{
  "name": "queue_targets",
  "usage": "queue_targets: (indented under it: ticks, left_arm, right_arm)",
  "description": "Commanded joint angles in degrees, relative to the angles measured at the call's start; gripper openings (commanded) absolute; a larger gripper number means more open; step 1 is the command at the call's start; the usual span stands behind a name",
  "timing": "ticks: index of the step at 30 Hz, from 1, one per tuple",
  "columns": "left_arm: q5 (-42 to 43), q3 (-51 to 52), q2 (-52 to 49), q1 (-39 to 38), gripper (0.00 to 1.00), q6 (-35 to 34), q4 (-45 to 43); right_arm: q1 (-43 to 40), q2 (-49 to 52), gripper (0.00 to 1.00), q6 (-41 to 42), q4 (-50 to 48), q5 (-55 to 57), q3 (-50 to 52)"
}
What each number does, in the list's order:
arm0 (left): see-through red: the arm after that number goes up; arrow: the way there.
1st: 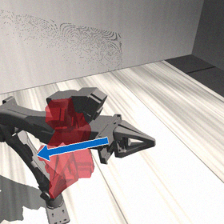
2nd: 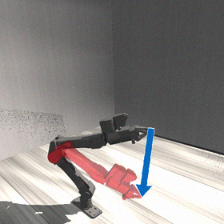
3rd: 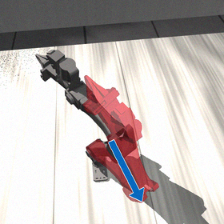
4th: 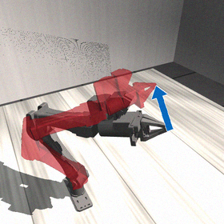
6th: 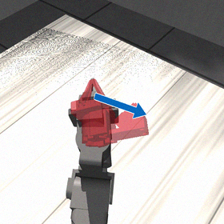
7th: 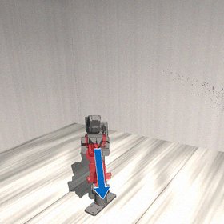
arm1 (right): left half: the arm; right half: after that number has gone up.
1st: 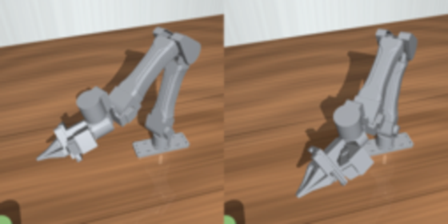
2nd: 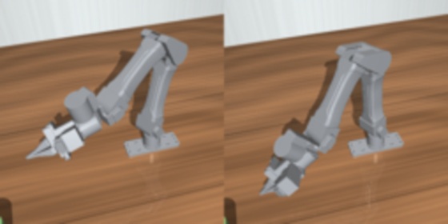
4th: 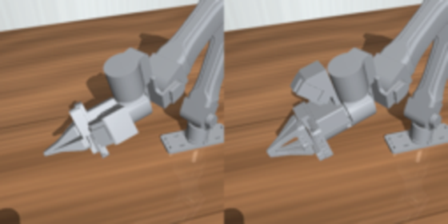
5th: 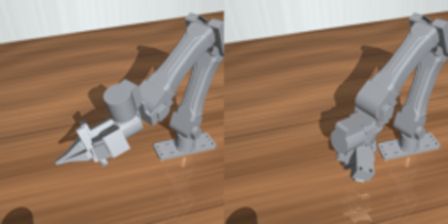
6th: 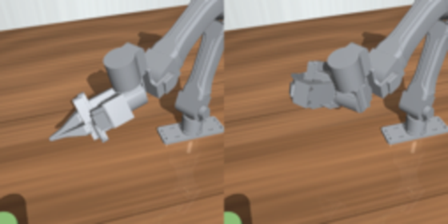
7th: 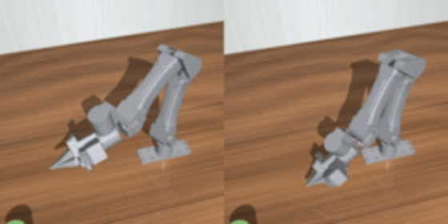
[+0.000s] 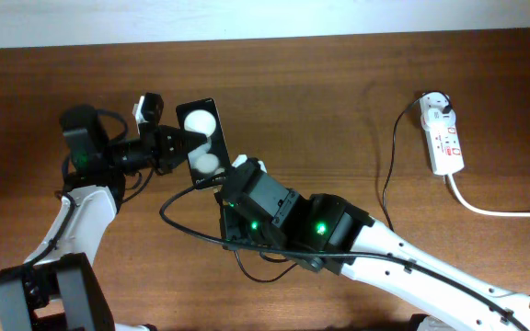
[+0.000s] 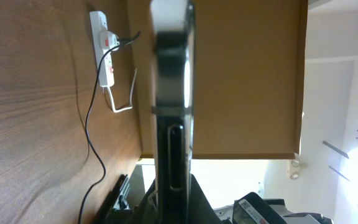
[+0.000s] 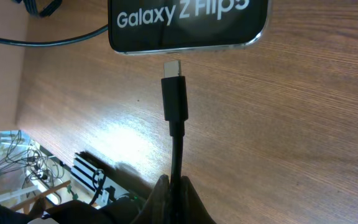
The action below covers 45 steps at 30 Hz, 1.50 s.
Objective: Plug charger to phone and switch on socket
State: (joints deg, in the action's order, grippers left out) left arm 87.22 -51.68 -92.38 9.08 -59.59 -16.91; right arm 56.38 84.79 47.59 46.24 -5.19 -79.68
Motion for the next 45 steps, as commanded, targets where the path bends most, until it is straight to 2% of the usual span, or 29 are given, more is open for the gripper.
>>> queue_targets:
  ticks: [1, 11, 16, 21, 22, 26, 27, 29, 30, 33, 35, 36, 37, 38, 39, 40, 42, 45]
  left_arm:
    - [2.2, -0.7, 0.1, 0.1, 0.00, -0.4, -0.2]
    - [2.9, -0.7, 0.1, 0.1, 0.00, -1.4, -0.2]
    - [2.9, -0.7, 0.1, 0.1, 0.00, -1.4, -0.2]
    - [2.9, -0.7, 0.1, 0.0, 0.00, 2.1, -0.2]
    - [2.9, -0.7, 0.1, 0.0, 0.00, 4.4, -0.2]
    - [2.9, -0.7, 0.1, -1.9, 0.00, 4.9, -0.2]
    - [2.9, -0.7, 0.1, -2.4, 0.00, 6.5, -0.2]
    - [1.3, -0.7, 0.1, -2.3, 0.00, 16.0, -0.2]
    - [-0.6, -0.7, 0.1, -2.3, 0.00, 17.5, -0.2]
    - [-4.1, -0.7, 0.1, -2.3, 0.00, 18.8, -0.5]
    - [-4.1, -0.7, 0.1, -2.3, 0.00, 30.0, -0.5]
    - [-4.5, -0.7, 0.1, -2.3, 0.00, 34.1, -0.1]
    - [-7.2, -0.7, 0.1, -2.3, 0.00, 34.9, 1.6]
    - [-9.2, -0.7, 0.1, -2.3, 0.00, 34.9, 3.4]
    - [-14.9, -0.7, 0.1, -2.3, 0.00, 34.8, 9.7]
    - [-28.7, -0.7, 0.1, -2.3, 0.00, 34.8, 24.6]
    - [-37.1, -0.7, 0.1, -2.3, 0.00, 34.8, 32.2]
    - [-43.7, -0.7, 0.1, -4.7, 0.00, 34.9, 34.0]
  right_arm:
    - [-0.2, -0.7, 0.04, -0.1, -0.3, 1.4, 0.1]
    - [-0.2, -0.5, 0.04, -0.2, -3.3, 5.9, 0.1]
    - [-0.6, 2.7, 0.04, -0.2, -5.3, 6.4, 0.1]
    - [-6.7, 2.7, 0.04, -0.2, -5.4, 7.2, 0.1]
    - [-7.2, 2.7, 0.04, -0.4, -5.4, 7.2, 0.1]
    - [-7.3, 2.7, 0.05, -0.8, -6.5, 7.3, 0.1]
    - [-7.3, 2.7, 0.09, -2.0, -6.4, 7.4, 0.1]
    - [-7.3, 2.7, 0.28, -9.5, -4.9, 7.4, 0.1]
    - [-7.3, 2.7, 0.34, -11.6, -3.8, 7.4, 0.1]
    - [-6.9, 2.7, 0.38, -12.9, -0.1, 7.0, 0.1]
    - [-5.4, 2.7, 0.40, -17.9, 2.5, 7.7, 0.1]
    - [-5.4, 2.7, 0.55, -18.7, 3.7, 8.5, 0.1]
    - [-5.4, 2.7, 0.68, -18.7, 5.2, 9.5, 0.1]
    - [-5.4, 2.7, 0.75, -18.7, 6.4, 10.6, 0.1]
    - [-5.4, 2.7, 0.99, -18.7, 8.9, 12.8, 0.1]
    - [-5.4, 2.7, 0.99, -18.7, 13.6, 15.0, 0.1]
    - [-5.4, 2.7, 0.99, -18.7, 15.5, 14.9, 0.1]
    - [-5.4, 2.7, 0.99, -18.7, 15.5, 14.9, 0.1]
